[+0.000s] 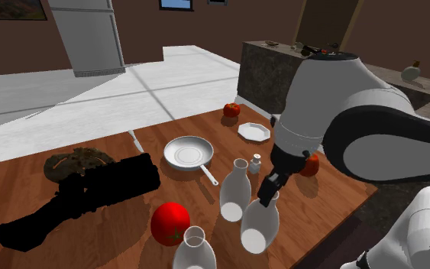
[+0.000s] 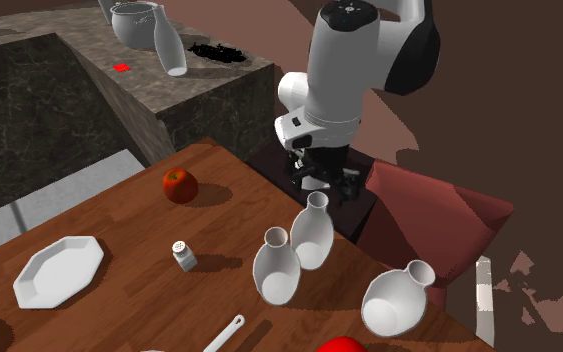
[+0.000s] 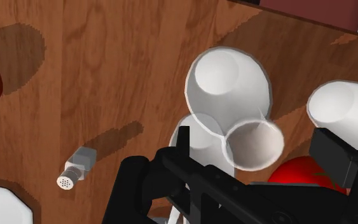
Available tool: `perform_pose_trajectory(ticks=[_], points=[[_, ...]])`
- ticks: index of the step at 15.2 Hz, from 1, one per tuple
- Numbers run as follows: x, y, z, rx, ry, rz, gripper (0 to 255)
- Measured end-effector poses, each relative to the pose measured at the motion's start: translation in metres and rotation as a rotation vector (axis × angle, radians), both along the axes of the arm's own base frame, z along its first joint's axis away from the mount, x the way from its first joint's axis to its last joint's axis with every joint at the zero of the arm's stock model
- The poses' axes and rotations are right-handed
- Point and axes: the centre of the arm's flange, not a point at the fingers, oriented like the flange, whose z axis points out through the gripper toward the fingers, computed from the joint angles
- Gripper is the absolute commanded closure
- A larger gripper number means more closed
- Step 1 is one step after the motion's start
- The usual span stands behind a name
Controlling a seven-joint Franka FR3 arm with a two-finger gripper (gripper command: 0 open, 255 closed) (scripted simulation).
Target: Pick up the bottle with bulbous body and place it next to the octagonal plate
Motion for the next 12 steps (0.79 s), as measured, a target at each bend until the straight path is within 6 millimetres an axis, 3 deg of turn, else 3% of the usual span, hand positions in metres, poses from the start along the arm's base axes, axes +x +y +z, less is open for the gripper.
perform_pose_trajectory(ticks=[6, 12], points=[[0.001, 0.003, -0.031, 0.000, 0.001, 0.000, 0], [0.001, 0.003, -0.034, 0.000, 0.000, 0.000, 0]])
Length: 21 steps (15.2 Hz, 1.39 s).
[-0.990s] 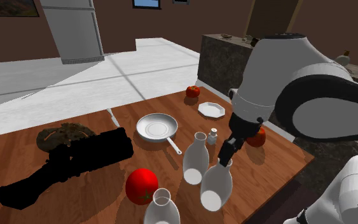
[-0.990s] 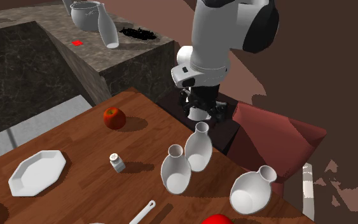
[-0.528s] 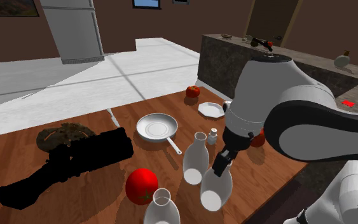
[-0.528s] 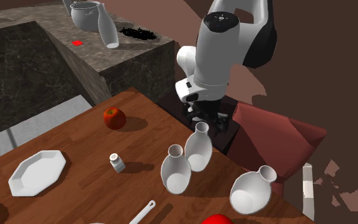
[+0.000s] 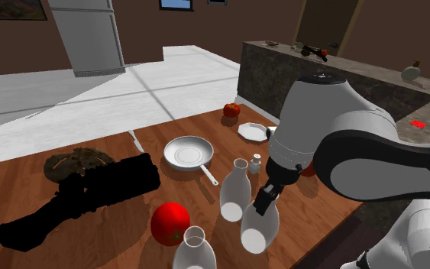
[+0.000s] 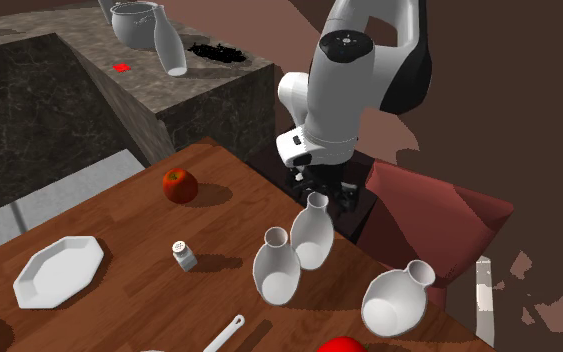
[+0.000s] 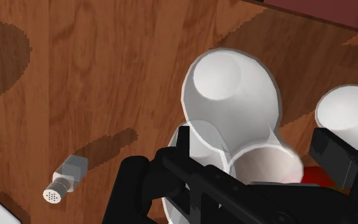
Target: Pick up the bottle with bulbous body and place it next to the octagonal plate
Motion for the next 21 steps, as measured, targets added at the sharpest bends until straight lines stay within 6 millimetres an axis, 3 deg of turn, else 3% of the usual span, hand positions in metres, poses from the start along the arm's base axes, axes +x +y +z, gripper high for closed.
perform_pose_trajectory(ticks=[1, 11, 21], points=[[0.000, 0.000, 0.000, 0.000, 0.000, 0.000, 255], [0.000, 0.000, 0.000, 0.000, -0.001, 0.000, 255], [0.000, 0.000, 0.048, 0.000, 0.000, 0.000, 255]])
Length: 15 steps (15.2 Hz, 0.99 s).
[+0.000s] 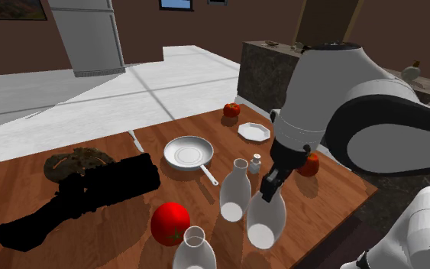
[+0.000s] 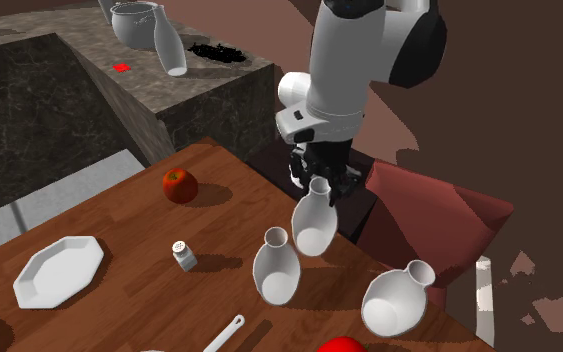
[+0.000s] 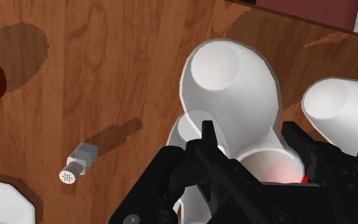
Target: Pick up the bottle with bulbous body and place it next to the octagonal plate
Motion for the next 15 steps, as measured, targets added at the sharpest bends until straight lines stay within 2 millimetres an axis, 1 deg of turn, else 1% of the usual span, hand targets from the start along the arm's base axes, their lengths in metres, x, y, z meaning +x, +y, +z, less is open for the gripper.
perform_pose_trajectory(ticks=[15], points=[[0.000, -0.001, 0.078, 0.000, 0.000, 0.000, 255]])
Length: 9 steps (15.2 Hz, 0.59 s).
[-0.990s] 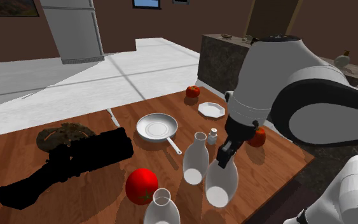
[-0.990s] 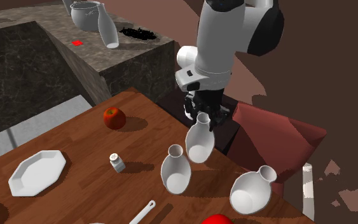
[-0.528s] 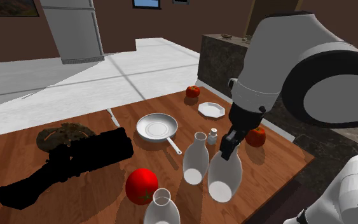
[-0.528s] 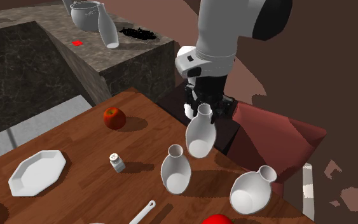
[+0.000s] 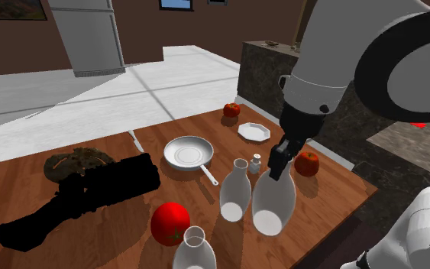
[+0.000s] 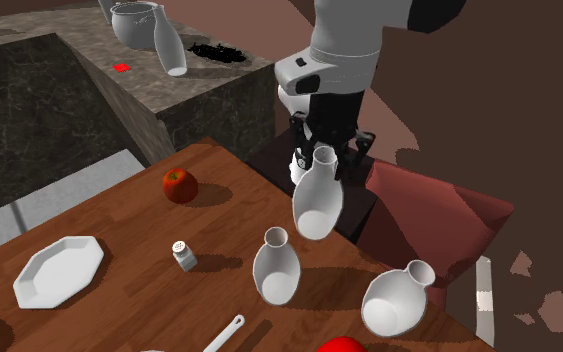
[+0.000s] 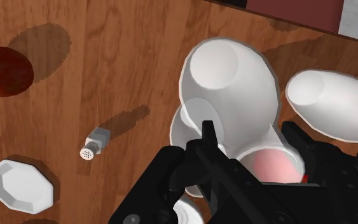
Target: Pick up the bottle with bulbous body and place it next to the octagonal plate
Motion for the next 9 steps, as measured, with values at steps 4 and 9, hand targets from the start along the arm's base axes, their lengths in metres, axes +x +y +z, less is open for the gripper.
perform_pose_trajectory(ticks=[4, 9], points=[[0.000, 0.001, 0.022, 0.000, 0.000, 0.000, 255], [-0.001, 0.000, 0.047, 0.000, 0.000, 0.000, 255]])
